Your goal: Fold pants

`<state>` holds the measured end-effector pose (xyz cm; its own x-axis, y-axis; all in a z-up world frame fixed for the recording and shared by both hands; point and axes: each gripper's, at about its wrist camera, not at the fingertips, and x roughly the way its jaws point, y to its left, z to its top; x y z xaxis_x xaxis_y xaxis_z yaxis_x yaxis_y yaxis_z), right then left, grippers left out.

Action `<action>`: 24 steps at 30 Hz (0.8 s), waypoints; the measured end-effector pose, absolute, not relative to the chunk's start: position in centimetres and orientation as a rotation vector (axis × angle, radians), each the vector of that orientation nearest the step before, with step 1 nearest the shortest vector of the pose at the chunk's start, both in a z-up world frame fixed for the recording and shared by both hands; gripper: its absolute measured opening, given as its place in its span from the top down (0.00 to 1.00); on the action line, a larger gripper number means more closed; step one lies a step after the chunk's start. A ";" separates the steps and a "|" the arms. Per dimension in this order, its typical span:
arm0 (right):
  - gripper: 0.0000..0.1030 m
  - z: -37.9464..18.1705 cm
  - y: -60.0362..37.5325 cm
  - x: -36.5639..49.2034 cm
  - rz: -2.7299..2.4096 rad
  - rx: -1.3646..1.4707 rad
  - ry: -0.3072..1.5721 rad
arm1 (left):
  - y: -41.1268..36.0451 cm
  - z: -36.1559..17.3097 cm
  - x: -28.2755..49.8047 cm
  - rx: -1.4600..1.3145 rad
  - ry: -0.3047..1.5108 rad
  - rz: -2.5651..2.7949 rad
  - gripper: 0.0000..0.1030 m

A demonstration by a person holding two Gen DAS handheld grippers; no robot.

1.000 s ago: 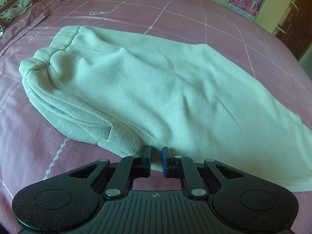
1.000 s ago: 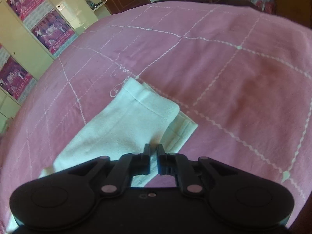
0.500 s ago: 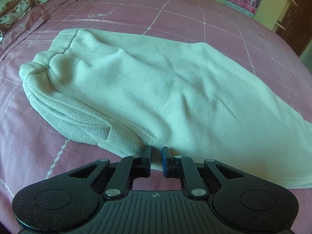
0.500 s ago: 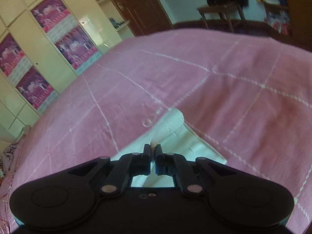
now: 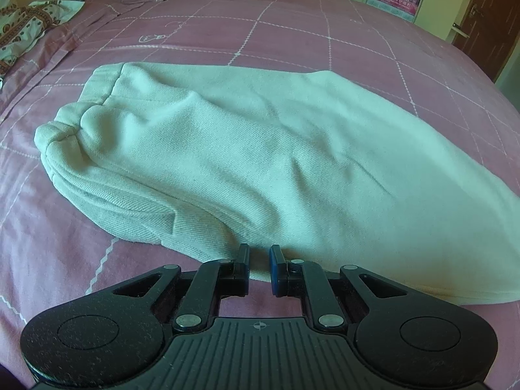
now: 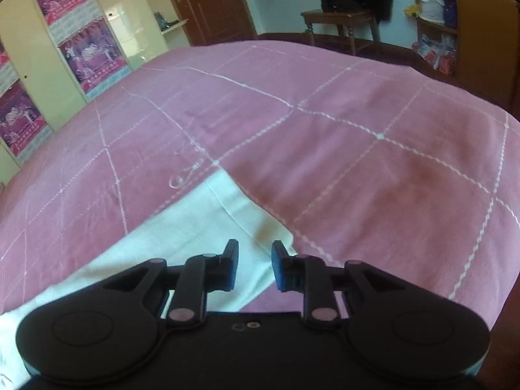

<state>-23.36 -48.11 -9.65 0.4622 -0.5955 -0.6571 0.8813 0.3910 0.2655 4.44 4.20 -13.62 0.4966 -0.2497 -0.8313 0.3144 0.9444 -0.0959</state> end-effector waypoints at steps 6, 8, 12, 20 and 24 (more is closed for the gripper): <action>0.76 -9.5 -48.2 -16.7 -0.794 0.531 0.620 | 1.0 -13.1 3.6 0.064 0.992 -0.407 0.89; 0.78 -10.3 -47.5 -14.1 -0.737 0.499 0.671 | 0.0 -13.9 3.2 0.099 0.996 -0.404 0.89; 0.80 -12.2 -47.2 -10.7 -0.708 0.363 0.794 | 0.1 -14.5 2.7 0.142 0.971 -0.423 0.88; 0.70 -11.0 -49.6 -14.1 -0.802 0.390 0.717 | -0.4 -13.5 2.4 0.143 0.979 -0.395 0.88; 0.70 -9.9 -46.3 -16.0 -0.719 0.370 0.683 | -2.1 -12.6 1.2 0.140 0.949 -0.443 0.88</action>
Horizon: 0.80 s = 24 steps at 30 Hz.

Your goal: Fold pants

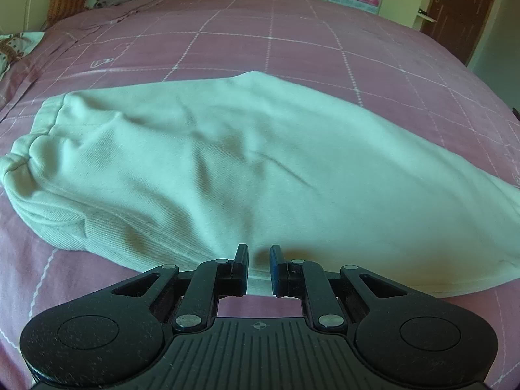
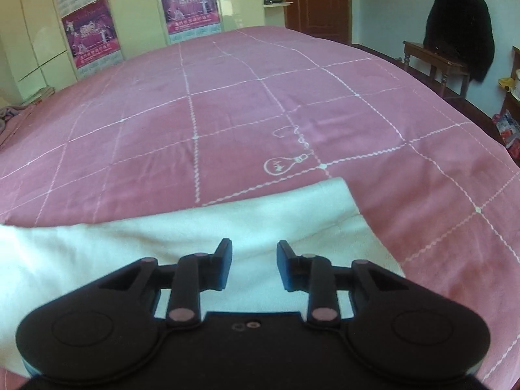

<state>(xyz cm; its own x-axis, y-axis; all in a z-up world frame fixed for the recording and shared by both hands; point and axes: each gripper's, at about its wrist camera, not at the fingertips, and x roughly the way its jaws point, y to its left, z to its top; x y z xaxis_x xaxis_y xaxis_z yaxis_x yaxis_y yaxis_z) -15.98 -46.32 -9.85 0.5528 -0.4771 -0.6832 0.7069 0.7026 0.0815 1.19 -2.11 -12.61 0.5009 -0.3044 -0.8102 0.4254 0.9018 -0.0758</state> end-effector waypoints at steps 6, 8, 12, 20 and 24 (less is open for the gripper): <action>0.71 -9.7 -41.3 -13.1 -0.564 0.307 0.711 | -9.5 -11.3 0.4 0.159 0.927 -0.582 0.88; 0.72 -9.4 -40.1 -10.9 -0.518 0.263 0.713 | -13.4 -11.1 0.3 0.182 0.914 -0.641 0.88; 0.74 -9.6 -39.7 -6.8 -0.461 0.249 0.719 | -19.8 -11.9 0.7 0.193 0.909 -0.695 0.88; 0.80 -12.6 -40.8 -1.8 -0.390 0.197 0.823 | -25.2 -14.9 3.0 0.195 0.912 -0.682 0.88; 0.80 -13.8 -43.9 -2.7 -0.524 0.086 0.818 | -25.2 -14.8 3.4 0.234 0.880 -0.711 0.89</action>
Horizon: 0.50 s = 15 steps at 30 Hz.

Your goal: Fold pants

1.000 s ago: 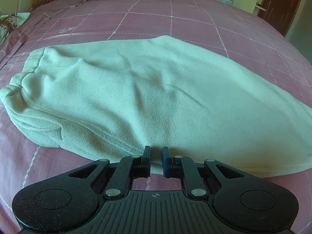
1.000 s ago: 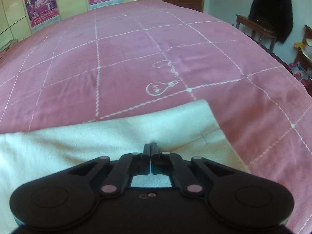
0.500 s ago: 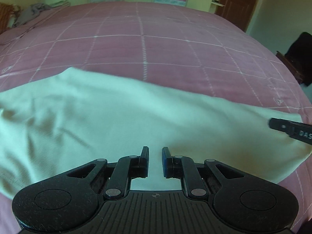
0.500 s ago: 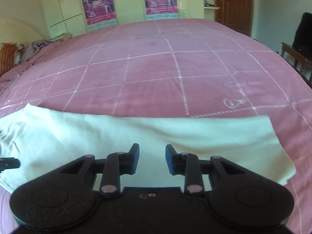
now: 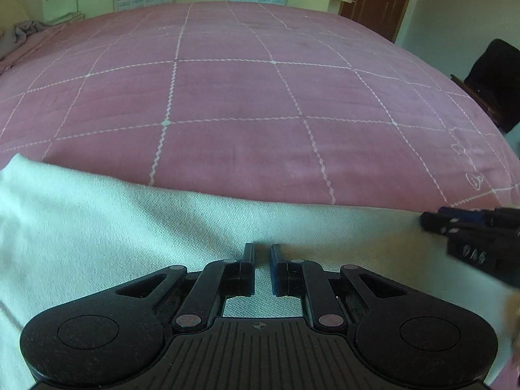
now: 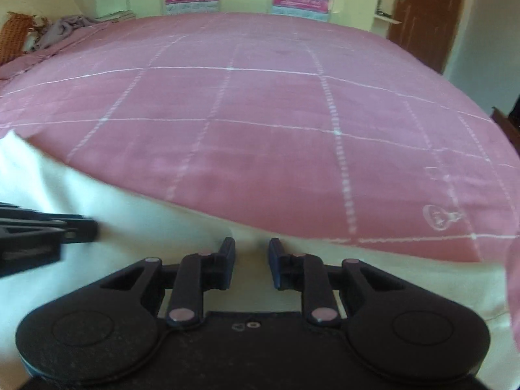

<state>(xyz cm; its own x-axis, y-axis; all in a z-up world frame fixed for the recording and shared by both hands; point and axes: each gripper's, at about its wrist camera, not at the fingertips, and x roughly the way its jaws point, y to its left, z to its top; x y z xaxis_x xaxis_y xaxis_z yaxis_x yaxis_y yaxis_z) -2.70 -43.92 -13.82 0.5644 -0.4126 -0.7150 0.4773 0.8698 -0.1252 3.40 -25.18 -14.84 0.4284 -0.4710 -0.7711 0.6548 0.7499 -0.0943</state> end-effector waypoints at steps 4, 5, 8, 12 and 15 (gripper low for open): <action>0.78 -13.5 -49.3 -5.5 -0.653 0.131 0.820 | -25.4 -14.5 3.0 0.248 0.880 -0.683 0.89; 0.78 -13.1 -50.2 -6.3 -0.659 0.180 0.809 | -25.5 -14.4 2.7 0.258 0.874 -0.678 0.89; 0.74 -11.6 -49.2 -8.3 -0.642 0.210 0.770 | -25.3 -14.1 1.9 0.277 0.872 -0.672 0.88; 0.75 -11.1 -45.7 -10.6 -0.552 0.181 0.749 | -24.2 -13.5 0.6 0.282 0.871 -0.674 0.88; 0.73 -11.4 -44.0 -12.0 -0.524 0.162 0.760 | -23.0 -13.2 -0.8 0.268 0.878 -0.689 0.88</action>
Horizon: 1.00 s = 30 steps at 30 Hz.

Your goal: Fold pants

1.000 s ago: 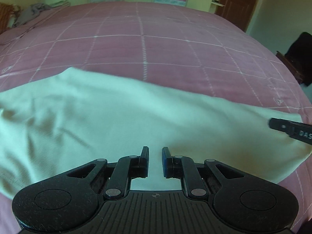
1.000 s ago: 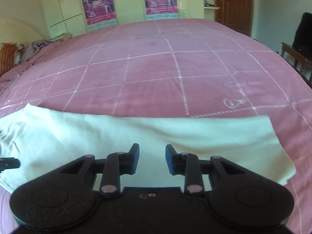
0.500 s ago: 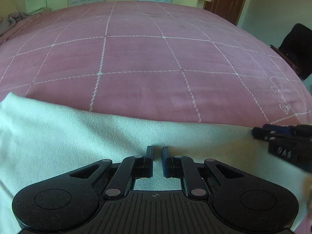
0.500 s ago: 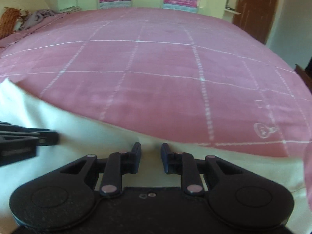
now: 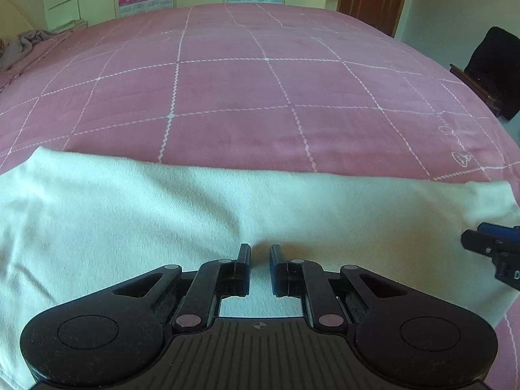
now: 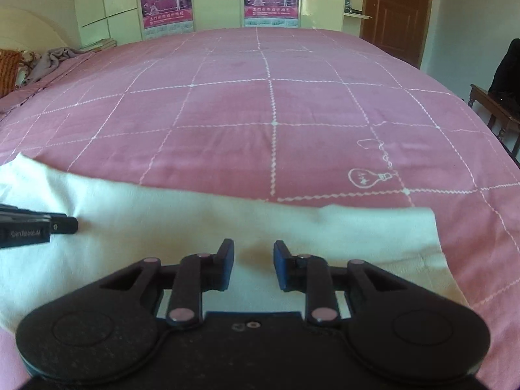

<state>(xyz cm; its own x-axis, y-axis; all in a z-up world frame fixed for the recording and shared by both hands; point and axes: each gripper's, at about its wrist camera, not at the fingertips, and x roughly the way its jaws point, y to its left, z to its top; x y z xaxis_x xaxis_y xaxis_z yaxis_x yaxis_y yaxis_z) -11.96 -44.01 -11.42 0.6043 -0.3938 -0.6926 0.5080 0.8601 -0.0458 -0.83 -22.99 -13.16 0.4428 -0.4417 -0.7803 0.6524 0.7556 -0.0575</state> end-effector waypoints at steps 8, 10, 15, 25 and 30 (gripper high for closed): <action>0.87 -12.4 -47.3 -15.5 -0.642 0.184 0.771 | -20.0 -13.6 -4.5 0.321 0.860 -0.688 0.88; 0.85 -11.9 -47.8 -16.0 -0.677 0.210 0.772 | -19.1 -12.9 -5.5 0.321 0.857 -0.686 0.88; 0.74 -10.8 -43.7 -16.9 -0.585 0.141 0.746 | -18.5 -13.1 -8.5 0.354 0.839 -0.730 0.88; 0.79 -12.6 -47.8 -20.6 -0.774 0.231 0.779 | -16.5 -12.6 -8.7 0.320 0.862 -0.720 0.88; 0.80 -11.7 -48.3 -21.7 -0.807 0.302 0.756 | -16.7 -11.2 -8.8 0.280 0.844 -0.736 0.88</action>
<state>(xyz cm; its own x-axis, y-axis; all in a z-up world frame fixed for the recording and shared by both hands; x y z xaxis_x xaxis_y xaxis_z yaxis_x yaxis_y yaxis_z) -21.67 -48.34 -11.70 0.4531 -0.5391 -0.7100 0.7435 0.6679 -0.0326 -8.83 -16.71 -11.17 0.4396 -0.4777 -0.7606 0.6891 0.7225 -0.0556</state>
